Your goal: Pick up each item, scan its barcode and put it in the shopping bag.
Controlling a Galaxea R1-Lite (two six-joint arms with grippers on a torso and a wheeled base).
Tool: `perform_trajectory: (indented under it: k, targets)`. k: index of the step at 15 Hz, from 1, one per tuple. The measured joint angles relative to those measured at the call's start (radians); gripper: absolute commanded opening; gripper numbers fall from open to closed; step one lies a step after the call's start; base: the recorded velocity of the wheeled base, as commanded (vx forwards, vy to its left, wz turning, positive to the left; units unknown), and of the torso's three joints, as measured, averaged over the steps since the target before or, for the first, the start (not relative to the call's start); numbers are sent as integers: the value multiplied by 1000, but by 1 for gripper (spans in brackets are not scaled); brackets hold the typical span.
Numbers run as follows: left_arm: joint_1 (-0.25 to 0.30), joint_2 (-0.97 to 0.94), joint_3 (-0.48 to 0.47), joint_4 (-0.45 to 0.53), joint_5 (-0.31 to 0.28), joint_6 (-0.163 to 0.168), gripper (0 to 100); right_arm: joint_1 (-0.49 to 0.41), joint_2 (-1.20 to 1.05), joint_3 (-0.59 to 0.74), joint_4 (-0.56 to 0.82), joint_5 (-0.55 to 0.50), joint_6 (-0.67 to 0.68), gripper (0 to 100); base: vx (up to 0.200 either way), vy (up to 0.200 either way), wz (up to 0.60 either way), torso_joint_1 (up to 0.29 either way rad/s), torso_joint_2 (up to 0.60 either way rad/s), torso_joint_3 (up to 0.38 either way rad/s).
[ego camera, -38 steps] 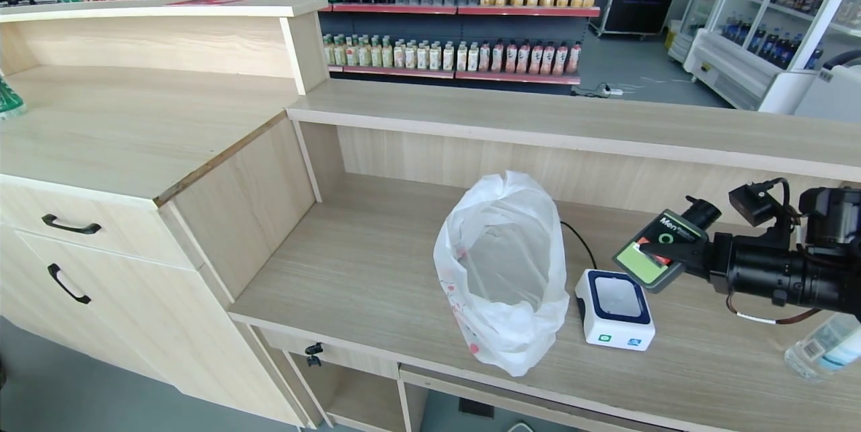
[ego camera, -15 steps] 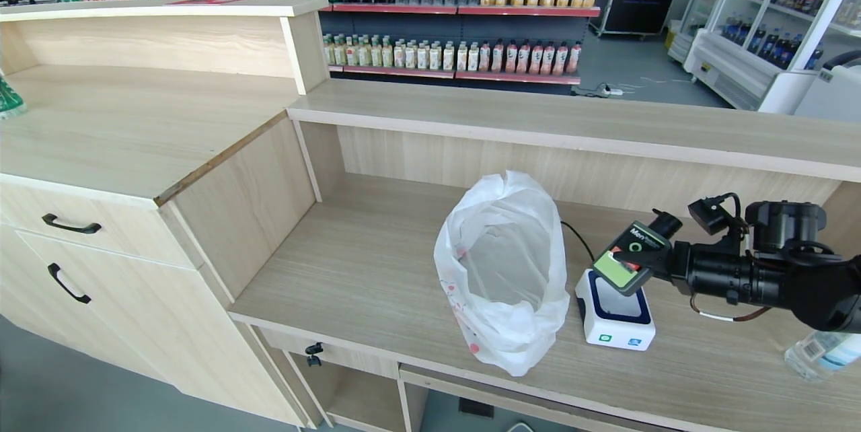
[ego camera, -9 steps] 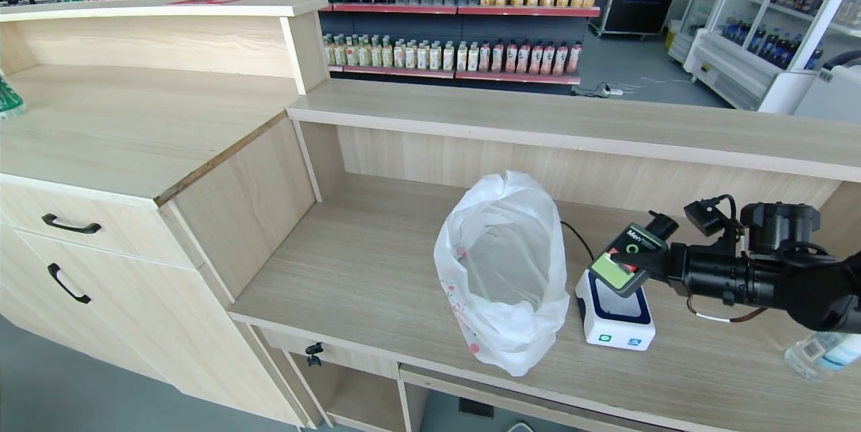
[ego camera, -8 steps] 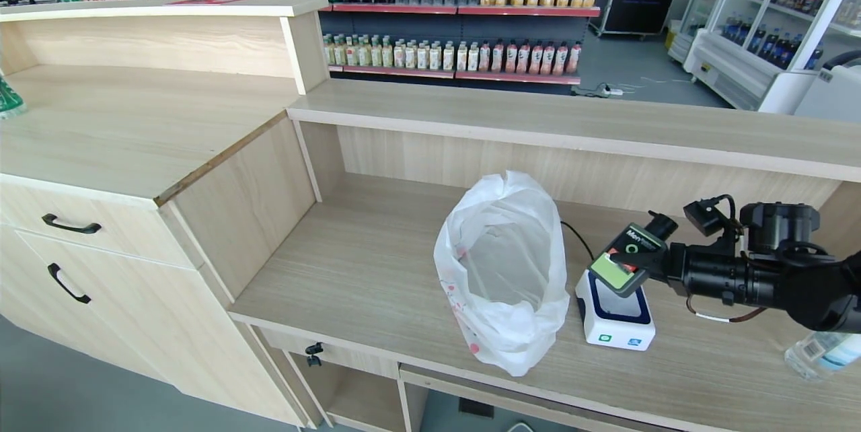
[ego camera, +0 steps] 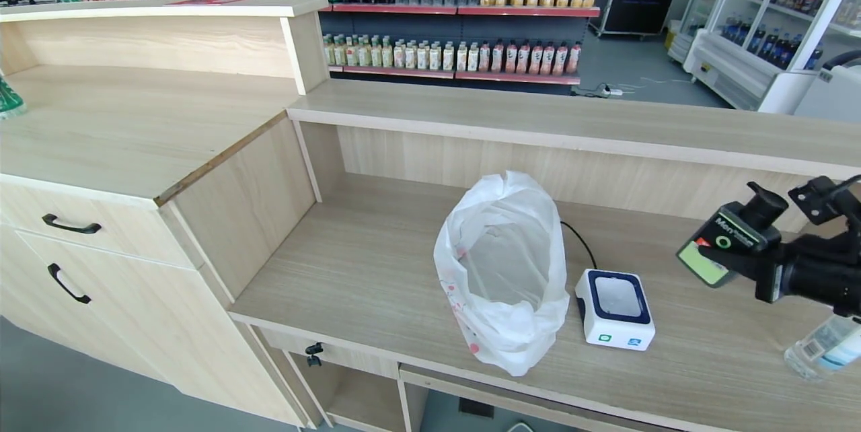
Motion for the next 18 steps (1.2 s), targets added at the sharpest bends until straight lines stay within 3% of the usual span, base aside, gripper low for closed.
perform_trajectory:
  k: [2, 4, 6, 10, 13, 18]
  targets:
    - [0, 0, 0, 0, 0, 0, 100, -101, -77, 58, 66, -64, -109, 0, 0, 0, 600, 2, 2, 2]
    - [0, 0, 0, 0, 0, 0, 100, -119, -118, 54, 53, -75, -70, 0, 0, 0, 600, 0, 7, 5]
    - [0, 0, 0, 0, 0, 0, 100, -58, -133, 22, 18, -147, 44, 0, 0, 0, 600, 7, 0, 2]
    - [0, 0, 0, 0, 0, 0, 100, 188, -67, -101, -49, -442, 199, 0, 0, 0, 450, 1, -1, 2]
    - [0, 0, 0, 0, 0, 0, 100, 296, 80, -144, -129, -485, 219, 0, 0, 0, 0, 0, 0, 0]
    - [0, 0, 0, 0, 0, 0, 100, 315, 319, -163, -249, -494, 221, 0, 0, 0, 0, 0, 0, 0]
